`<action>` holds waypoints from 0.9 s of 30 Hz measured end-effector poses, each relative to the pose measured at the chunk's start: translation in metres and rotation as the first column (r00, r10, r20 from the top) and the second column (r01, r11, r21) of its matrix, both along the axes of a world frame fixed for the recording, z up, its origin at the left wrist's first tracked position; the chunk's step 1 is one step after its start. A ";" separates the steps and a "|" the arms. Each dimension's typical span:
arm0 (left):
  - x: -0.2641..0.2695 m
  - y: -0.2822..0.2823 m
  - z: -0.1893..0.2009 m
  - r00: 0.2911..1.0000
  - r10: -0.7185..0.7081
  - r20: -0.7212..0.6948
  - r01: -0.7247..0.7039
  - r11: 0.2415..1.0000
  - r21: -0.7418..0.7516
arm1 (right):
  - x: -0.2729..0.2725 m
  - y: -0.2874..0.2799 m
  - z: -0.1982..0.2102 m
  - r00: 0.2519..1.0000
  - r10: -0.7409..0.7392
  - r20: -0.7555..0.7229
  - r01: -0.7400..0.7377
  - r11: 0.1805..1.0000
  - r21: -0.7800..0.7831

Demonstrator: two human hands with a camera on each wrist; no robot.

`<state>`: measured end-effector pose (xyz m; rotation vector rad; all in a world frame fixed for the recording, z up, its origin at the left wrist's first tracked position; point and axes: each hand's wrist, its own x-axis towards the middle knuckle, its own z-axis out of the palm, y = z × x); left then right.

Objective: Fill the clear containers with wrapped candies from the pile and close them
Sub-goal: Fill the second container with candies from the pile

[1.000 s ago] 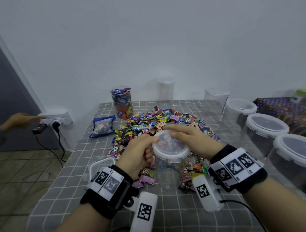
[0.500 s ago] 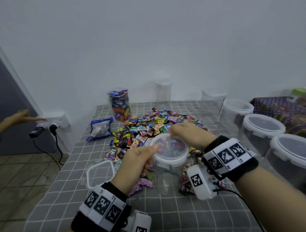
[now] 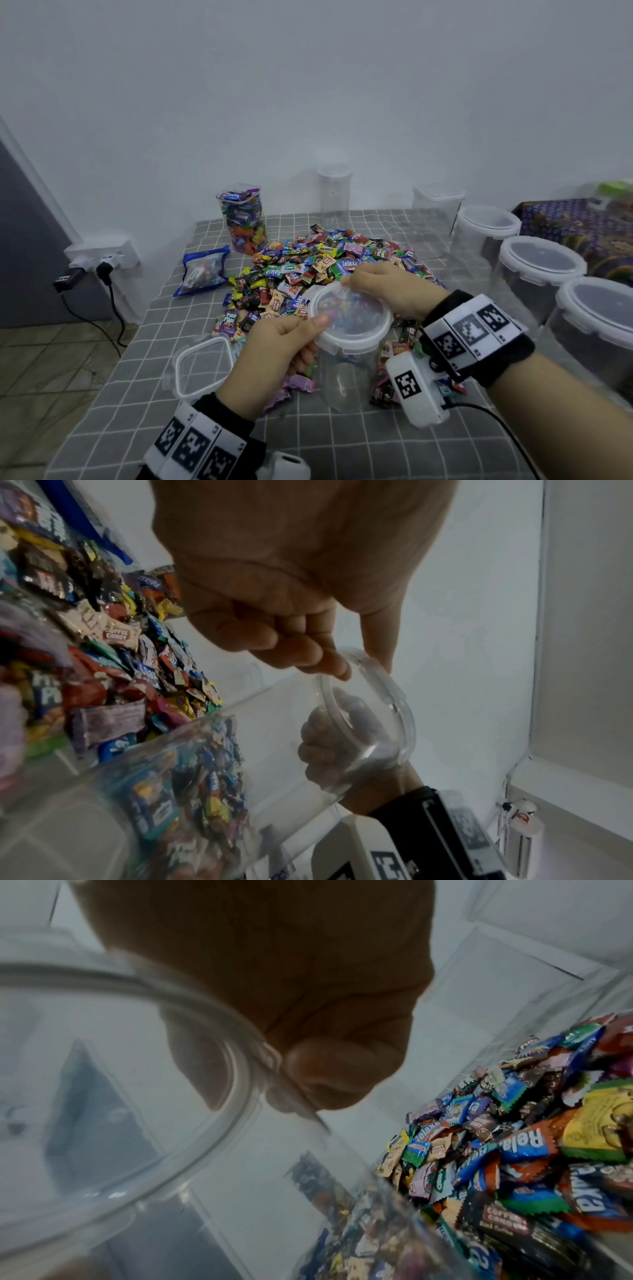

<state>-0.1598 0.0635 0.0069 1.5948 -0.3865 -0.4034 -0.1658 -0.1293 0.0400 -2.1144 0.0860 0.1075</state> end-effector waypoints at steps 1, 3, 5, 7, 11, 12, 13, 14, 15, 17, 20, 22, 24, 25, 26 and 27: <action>0.000 0.000 0.000 1.000 0.002 -0.009 -0.002 1.000 -0.002 | -0.001 -0.001 -0.002 1.000 -0.008 -0.001 0.008 1.000 0.023; -0.002 -0.001 -0.001 1.000 0.004 -0.016 -0.004 1.000 -0.016 | -0.002 -0.002 -0.003 1.000 -0.031 -0.003 0.031 0.996 0.085; -0.002 -0.002 -0.004 1.000 -0.009 -0.006 0.009 1.000 -0.020 | -0.001 -0.004 -0.005 0.995 -0.096 0.036 0.090 0.988 0.127; -0.003 -0.002 -0.007 1.000 -0.030 0.007 0.030 0.999 -0.016 | 0.000 -0.005 -0.005 0.985 -0.155 0.080 0.145 0.983 0.113; -0.007 -0.001 -0.007 0.999 -0.035 -0.018 0.034 0.998 -0.052 | 0.000 -0.004 -0.007 0.978 -0.166 0.125 0.162 0.986 0.043; -0.008 0.000 -0.007 0.999 -0.038 -0.034 0.036 0.997 -0.066 | -0.002 -0.003 -0.007 0.974 -0.167 0.156 0.170 0.985 -0.008; -0.008 0.000 -0.008 0.998 -0.041 -0.055 0.037 0.996 -0.083 | -0.003 -0.002 -0.007 0.966 -0.160 0.201 0.179 0.981 -0.079; -0.008 -0.001 -0.009 0.996 -0.043 -0.079 0.036 0.995 -0.097 | -0.005 0.000 -0.005 0.955 -0.145 0.260 0.188 0.970 -0.152; -0.007 -0.002 -0.009 0.994 -0.047 -0.101 0.036 0.994 -0.107 | -0.008 0.001 -0.003 0.942 -0.122 0.312 0.193 0.959 -0.207; -0.005 -0.004 -0.013 0.990 -0.045 -0.136 0.029 0.992 -0.121 | -0.013 0.005 0.001 0.937 -0.045 0.347 0.141 0.956 -0.256; -0.004 -0.005 -0.015 0.982 -0.047 -0.182 0.017 0.986 -0.165 | -0.023 0.011 0.004 0.960 0.065 0.274 0.012 0.963 -0.270; -0.005 -0.004 -0.014 0.979 -0.065 -0.194 0.022 0.977 -0.214 | -0.028 0.012 0.006 0.975 0.097 0.199 -0.032 0.952 -0.305; -0.006 -0.005 -0.011 0.977 -0.066 -0.203 0.013 0.967 -0.254 | -0.032 0.011 0.008 0.983 0.124 0.138 -0.077 0.949 -0.306; -0.006 -0.005 -0.011 0.976 -0.063 -0.209 0.004 0.963 -0.271 | -0.033 0.010 0.008 0.984 0.134 0.115 -0.095 0.952 -0.292; -0.006 -0.005 -0.010 0.975 -0.057 -0.215 -0.005 0.961 -0.278 | -0.035 0.009 0.009 0.985 0.143 0.097 -0.111 0.954 -0.277; -0.007 -0.005 -0.008 0.976 -0.047 -0.210 -0.012 0.963 -0.270 | -0.036 0.009 0.009 0.985 0.154 0.078 -0.127 0.953 -0.274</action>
